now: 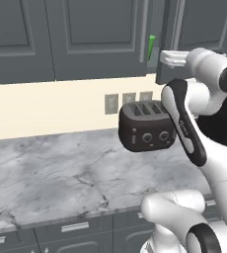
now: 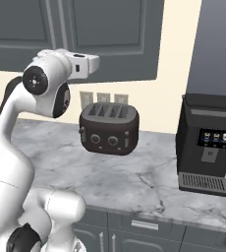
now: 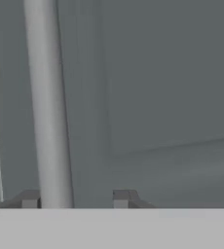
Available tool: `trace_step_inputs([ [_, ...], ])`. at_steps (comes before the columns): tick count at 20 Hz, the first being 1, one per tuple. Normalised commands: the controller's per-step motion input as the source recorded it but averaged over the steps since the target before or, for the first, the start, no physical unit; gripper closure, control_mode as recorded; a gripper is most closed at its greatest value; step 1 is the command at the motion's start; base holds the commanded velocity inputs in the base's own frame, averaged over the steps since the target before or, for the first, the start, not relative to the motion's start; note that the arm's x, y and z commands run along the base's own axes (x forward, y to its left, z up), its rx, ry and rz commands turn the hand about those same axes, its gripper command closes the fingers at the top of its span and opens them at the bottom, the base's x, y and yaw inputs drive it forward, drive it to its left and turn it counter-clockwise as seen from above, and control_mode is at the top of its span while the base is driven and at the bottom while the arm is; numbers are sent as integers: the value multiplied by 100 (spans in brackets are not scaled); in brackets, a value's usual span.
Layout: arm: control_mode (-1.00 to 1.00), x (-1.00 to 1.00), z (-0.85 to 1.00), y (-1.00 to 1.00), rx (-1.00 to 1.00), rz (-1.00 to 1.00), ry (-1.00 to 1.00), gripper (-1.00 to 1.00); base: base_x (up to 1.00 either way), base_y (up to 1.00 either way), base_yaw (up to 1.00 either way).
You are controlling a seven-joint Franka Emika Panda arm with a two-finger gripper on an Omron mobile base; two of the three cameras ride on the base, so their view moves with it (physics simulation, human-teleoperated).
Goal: Open the cabinet directly in front. Then move the wine and the cup to the dining counter with the jar on it.
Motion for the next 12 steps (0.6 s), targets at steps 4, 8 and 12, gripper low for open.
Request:
trace_step_inputs([
  [4, -100, -100, 51, -100, 12, 0, -1, 100, 0, 0, 0],
  [8, -100, -96, 44, -100, 13, 0, -3, 100, 0, 0, 0],
  [12, -100, -81, 31, -100, 10, 0, -4, 100, 0, 0, 0],
])
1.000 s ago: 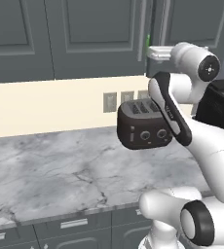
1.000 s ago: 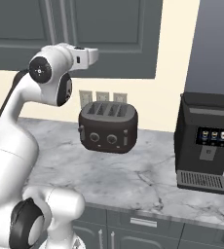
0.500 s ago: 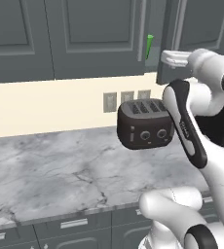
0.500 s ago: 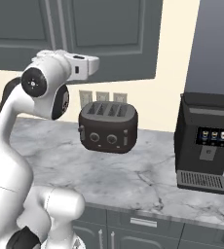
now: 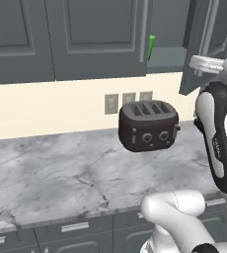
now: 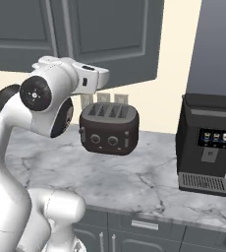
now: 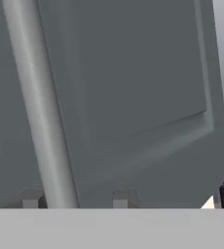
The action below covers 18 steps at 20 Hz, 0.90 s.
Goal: Open the cabinet directly in front. Then move the wine and the cup to the dining counter with the jar on it.
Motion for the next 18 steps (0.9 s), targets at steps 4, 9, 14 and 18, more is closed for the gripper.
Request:
trace_step_inputs([
  [4, -100, -47, 5, -64, 3, 0, -10, 100, 0, 0, 0],
  [9, -100, -22, -1, 0, 0, 0, 0, -100, 0, 0, 0],
  [14, -100, -100, -3, 1, 0, 0, -10, -100, 0, 0, 0],
  [18, -100, -100, -5, 26, -1, -3, -17, -100, 0, 0, 0],
])
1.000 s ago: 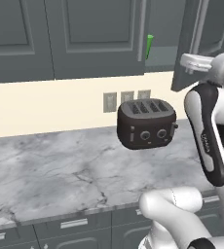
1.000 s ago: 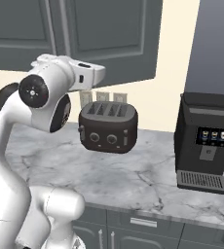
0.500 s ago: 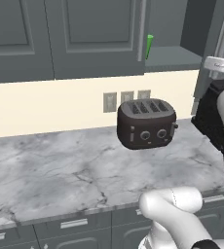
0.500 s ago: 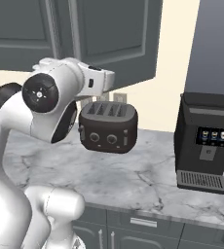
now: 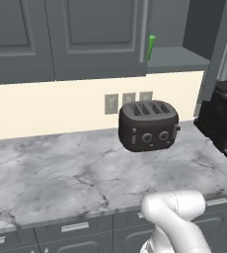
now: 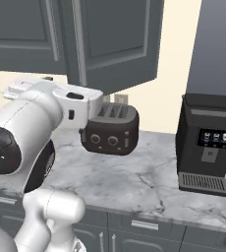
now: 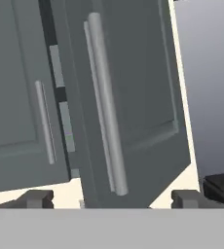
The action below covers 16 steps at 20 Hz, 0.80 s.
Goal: Open the cabinet directly in front. Then move the wine and the cup to the dining counter with the jar on it.
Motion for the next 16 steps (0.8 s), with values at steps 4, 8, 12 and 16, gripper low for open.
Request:
trace_step_inputs([
  [4, -100, -68, -9, 100, -18, -33, -27, -100, 0, 0, 0],
  [8, -100, -2, -7, 100, -21, -49, -23, -100, 0, 0, 0],
  [12, -100, 78, 0, 96, -21, -50, -5, -100, 0, 0, 0],
  [16, -100, 100, -3, 5, -1, -23, 5, -100, 0, 0, 0],
])
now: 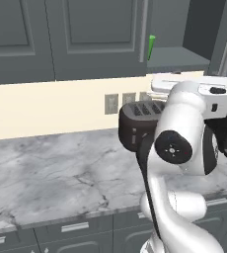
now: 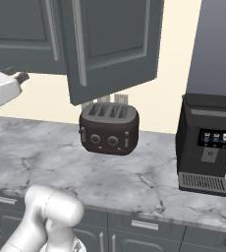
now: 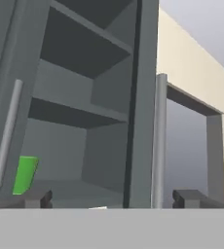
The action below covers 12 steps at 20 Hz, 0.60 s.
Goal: Open the cabinet directly in front. Then move the wine and the cup to the dining counter with the jar on it.
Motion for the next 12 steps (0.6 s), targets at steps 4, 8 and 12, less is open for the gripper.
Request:
trace_step_inputs([
  [4, -100, 100, -12, -12, 0, -14, 7, -100, 0, 0, 0],
  [8, -100, 87, -12, -41, 0, -32, 10, -100, 0, 0, 0],
  [12, -100, 30, -17, -79, 3, -51, 10, -100, 0, 0, 0],
])
